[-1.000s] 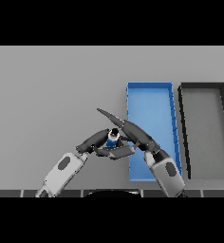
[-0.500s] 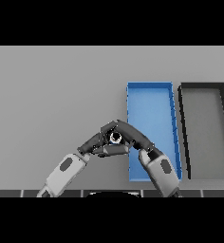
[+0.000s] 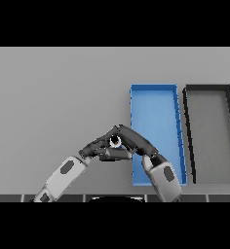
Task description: Pick up the blue pipe and place it into the blue bin.
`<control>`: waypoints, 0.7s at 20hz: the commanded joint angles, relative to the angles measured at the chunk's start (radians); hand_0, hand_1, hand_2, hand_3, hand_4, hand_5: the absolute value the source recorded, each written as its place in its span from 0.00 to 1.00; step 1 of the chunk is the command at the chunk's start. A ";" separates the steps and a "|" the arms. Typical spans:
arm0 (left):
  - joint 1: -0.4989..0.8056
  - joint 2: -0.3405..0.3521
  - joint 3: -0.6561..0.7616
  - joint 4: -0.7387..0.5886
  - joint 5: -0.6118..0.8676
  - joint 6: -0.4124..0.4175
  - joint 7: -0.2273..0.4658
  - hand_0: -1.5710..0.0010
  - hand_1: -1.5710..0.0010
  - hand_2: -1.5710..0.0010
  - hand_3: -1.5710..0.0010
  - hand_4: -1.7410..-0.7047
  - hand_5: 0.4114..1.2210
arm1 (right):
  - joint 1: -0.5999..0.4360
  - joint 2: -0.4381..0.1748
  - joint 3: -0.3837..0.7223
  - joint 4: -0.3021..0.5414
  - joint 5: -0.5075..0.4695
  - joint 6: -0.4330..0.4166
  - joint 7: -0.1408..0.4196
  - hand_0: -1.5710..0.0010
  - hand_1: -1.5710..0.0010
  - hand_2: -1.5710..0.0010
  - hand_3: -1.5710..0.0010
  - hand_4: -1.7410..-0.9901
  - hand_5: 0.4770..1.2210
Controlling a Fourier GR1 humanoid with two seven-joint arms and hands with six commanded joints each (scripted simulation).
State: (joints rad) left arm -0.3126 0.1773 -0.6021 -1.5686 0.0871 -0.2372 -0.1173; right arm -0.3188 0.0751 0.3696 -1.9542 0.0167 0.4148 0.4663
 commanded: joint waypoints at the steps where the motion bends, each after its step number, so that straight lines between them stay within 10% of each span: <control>1: -0.008 0.006 0.002 0.004 0.001 -0.011 0.035 0.22 0.36 0.35 0.73 0.29 1.00 | -0.001 0.004 0.000 0.003 0.019 0.003 -0.015 0.02 0.02 0.02 0.02 0.35 0.95; 6: -0.014 0.023 0.009 -0.002 -0.021 -0.080 0.056 0.74 0.79 0.79 0.91 0.67 0.87 | 0.006 0.061 0.000 -0.008 0.060 0.017 0.004 0.01 0.01 0.01 0.01 0.34 0.98; 14: -0.010 0.017 0.013 0.028 -0.076 -0.030 0.057 0.96 0.96 0.96 0.99 0.88 0.34 | 0.016 0.108 -0.037 -0.024 0.078 0.053 -0.024 0.00 0.00 0.00 0.00 0.34 1.00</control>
State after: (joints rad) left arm -0.3219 0.1947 -0.5886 -1.5402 0.0113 -0.2669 -0.0597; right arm -0.3025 0.1826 0.3326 -1.9784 0.0959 0.4696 0.4433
